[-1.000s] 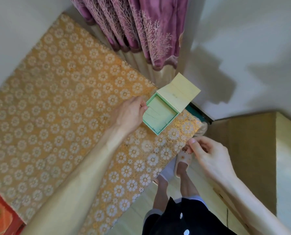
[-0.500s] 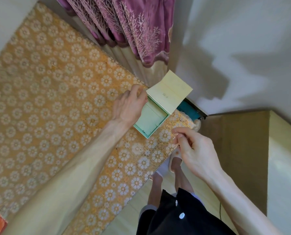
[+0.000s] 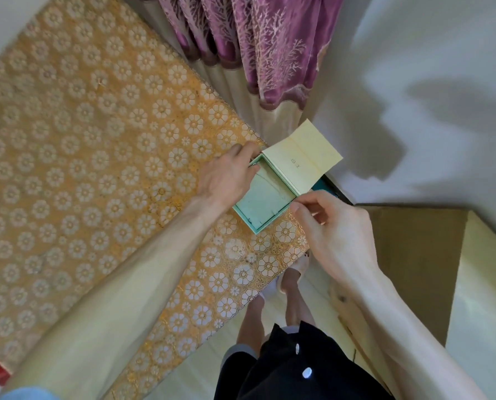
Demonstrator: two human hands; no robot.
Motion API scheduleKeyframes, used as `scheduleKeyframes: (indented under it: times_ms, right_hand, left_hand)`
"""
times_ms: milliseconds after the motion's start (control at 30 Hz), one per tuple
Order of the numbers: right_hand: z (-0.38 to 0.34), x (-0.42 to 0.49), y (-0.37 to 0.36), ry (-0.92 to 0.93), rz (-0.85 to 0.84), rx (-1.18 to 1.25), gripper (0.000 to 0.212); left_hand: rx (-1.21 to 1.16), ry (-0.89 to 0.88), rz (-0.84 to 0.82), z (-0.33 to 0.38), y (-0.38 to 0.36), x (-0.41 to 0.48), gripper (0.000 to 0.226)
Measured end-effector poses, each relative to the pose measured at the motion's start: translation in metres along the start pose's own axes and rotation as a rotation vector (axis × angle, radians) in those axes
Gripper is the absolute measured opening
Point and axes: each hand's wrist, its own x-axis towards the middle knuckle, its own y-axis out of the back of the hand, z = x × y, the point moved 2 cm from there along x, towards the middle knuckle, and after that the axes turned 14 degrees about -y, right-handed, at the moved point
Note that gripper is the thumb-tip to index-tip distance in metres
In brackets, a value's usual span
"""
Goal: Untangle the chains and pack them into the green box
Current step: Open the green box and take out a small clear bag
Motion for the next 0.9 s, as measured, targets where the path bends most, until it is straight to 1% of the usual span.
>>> scheduleKeyframes:
  times_ms: [133, 300, 400, 500, 600, 733, 833, 900]
  right_hand:
    - [-0.008, 0.014, -0.013, 0.03, 0.04, -0.079, 0.01]
    - [-0.011, 0.028, -0.029, 0.074, 0.08, -0.141, 0.015]
    - [-0.008, 0.032, -0.038, 0.088, 0.089, -0.194, 0.013]
    - [-0.004, 0.031, -0.047, 0.058, 0.099, -0.332, 0.012]
    - [-0.001, 0.028, -0.05, 0.065, 0.132, -0.449, 0.011]
    - [0.0, 0.027, -0.049, 0.036, 0.166, -0.481, 0.015]
    - [0.001, 0.027, -0.051, 0.072, 0.205, -0.487, 0.016]
    - [0.001, 0.026, -0.052, 0.083, 0.191, -0.491, 0.017]
  left_hand:
    - [-0.024, 0.051, -0.032, -0.002, 0.002, -0.002, 0.033]
    - [-0.024, 0.058, 0.009, -0.005, 0.002, -0.004, 0.032]
    - [-0.042, 0.062, 0.01, -0.005, 0.001, -0.005, 0.032]
    - [-0.043, 0.079, 0.032, -0.005, -0.004, -0.007, 0.032]
    - [-0.06, 0.091, 0.054, -0.005, -0.006, -0.008, 0.032]
    - [-0.09, 0.077, 0.049, -0.005, -0.006, -0.01, 0.032]
    - [-0.061, 0.032, 0.05, -0.004, -0.006, -0.012, 0.031]
    - [-0.05, 0.015, 0.052, -0.004, -0.006, -0.013, 0.029]
